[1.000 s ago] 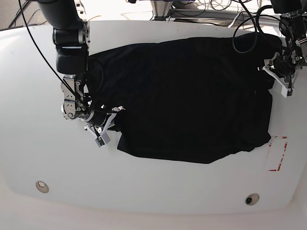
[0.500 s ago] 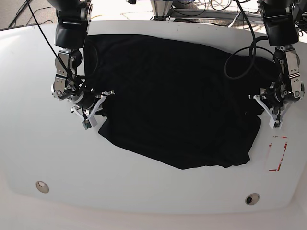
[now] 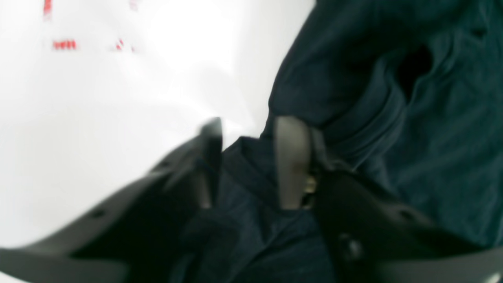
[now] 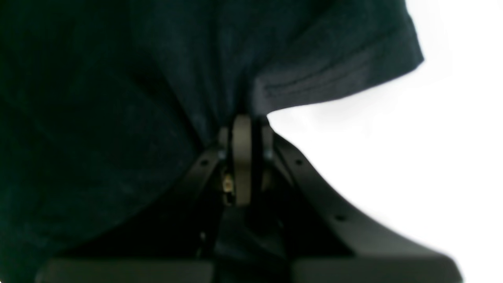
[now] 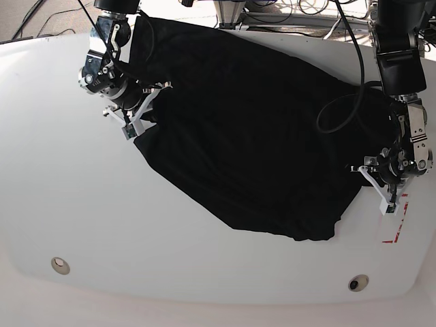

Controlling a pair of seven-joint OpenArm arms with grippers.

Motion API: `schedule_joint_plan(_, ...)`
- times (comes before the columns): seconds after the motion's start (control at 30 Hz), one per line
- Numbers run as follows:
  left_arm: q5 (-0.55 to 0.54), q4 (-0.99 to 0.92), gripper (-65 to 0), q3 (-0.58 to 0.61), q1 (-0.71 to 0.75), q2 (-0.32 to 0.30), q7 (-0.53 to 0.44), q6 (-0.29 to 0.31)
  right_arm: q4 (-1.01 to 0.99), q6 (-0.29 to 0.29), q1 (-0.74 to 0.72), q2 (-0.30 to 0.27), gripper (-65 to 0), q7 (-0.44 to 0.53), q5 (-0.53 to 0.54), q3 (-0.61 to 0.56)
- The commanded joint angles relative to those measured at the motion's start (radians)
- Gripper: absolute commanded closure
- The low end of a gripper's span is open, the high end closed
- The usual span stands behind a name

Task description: Layout the t-shirt on the table in an organized manner, then fold the t-shirt properly

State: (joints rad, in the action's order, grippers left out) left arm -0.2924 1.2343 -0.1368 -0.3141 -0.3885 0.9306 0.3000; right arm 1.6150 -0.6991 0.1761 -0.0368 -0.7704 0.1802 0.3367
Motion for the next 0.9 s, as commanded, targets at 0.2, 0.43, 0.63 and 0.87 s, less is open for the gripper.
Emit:
schedule_joint_plan(0.2, -0.008, 0.026, -38.5, 0.009, -0.067, -0.017, 0.075, 0.133, 0.118, 0.011, 0.043, 0.002, -22.2, -0.099, -0.048, 0.019)
schedule_joint_plan(0.43, -0.009, 0.146, -38.8, -0.048, -0.049, -0.017, 0.130, 0.135, 0.187, 0.048, -0.013, -0.070, -53.6, -0.100, -0.044, -0.003)
schedule_joint_plan(0.63, -0.009, 0.264, -38.8, -0.111, 0.010, -0.036, 0.203, 0.135, 0.146, 0.048, -0.131, -0.116, -63.1, -0.102, -0.044, -0.047)
schedule_joint_plan(0.87, -0.009, 0.465, -38.8, -0.191, 0.129, -0.034, 0.284, 0.136, -0.017, 0.045, -0.309, -0.150, -62.8, -0.099, -0.041, -0.107)
